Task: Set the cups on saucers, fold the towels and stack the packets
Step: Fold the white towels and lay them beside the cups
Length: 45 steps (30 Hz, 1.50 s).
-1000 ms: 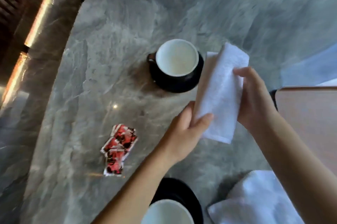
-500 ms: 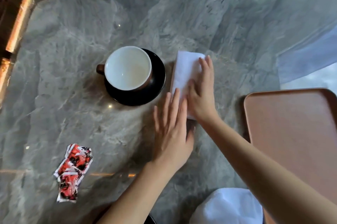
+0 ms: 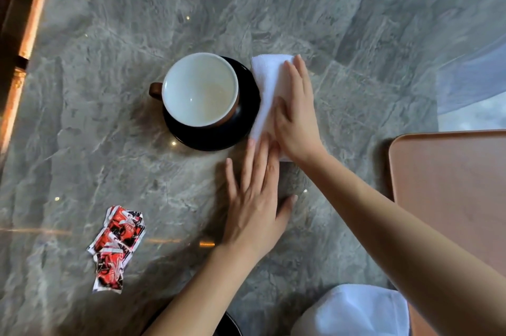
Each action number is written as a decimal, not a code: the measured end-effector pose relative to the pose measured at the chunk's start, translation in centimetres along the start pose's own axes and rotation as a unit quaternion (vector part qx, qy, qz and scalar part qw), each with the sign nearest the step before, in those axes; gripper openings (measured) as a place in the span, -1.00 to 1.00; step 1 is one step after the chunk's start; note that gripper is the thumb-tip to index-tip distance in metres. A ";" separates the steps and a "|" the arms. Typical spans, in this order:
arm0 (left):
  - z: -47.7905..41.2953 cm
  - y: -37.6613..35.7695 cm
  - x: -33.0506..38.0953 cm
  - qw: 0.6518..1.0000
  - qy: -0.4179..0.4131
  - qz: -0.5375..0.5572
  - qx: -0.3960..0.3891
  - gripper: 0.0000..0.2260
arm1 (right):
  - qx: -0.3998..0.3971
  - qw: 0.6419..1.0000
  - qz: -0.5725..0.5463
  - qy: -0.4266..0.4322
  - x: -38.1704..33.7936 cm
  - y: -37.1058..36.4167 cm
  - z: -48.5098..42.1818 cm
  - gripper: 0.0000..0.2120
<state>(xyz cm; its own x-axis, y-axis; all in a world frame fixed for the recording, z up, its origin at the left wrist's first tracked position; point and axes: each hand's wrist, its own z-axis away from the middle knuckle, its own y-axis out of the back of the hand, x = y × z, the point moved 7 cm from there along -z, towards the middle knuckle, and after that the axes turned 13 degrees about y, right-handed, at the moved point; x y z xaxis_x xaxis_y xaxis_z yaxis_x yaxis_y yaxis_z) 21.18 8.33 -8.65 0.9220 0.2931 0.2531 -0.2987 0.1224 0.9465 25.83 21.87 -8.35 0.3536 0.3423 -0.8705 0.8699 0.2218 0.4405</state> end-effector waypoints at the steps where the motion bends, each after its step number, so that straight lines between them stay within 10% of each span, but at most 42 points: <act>1: 0.0 -0.1 0.0 1.000 0.000 -0.003 -0.003 -0.21 | -0.002 1.000 0.003 0.002 0.0 0.0 0.0 -0.41; 22: 13.1 -1.2 3.4 0.975 -0.093 0.046 -0.194 -0.32 | -0.161 0.984 0.025 -0.075 -2.6 6.8 12.8 -0.75; 36: 15.3 -0.6 1.6 0.965 -0.075 -0.025 -0.252 -0.70 | -0.410 0.875 0.232 -0.113 -5.7 11.5 27.9 -0.55; 45: 12.0 8.4 -1.6 0.973 -0.035 0.187 -0.132 -0.93 | -0.204 0.942 0.248 -0.102 -10.8 15.4 22.1 -0.80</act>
<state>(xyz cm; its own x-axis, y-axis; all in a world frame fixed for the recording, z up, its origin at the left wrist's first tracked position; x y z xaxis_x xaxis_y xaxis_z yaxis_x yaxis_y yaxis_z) 20.15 -2.46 1.28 0.7484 0.2996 0.5918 -0.6610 0.2623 0.7031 42.99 1.38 2.99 0.7762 0.3236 -0.5411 0.3905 0.4272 0.8155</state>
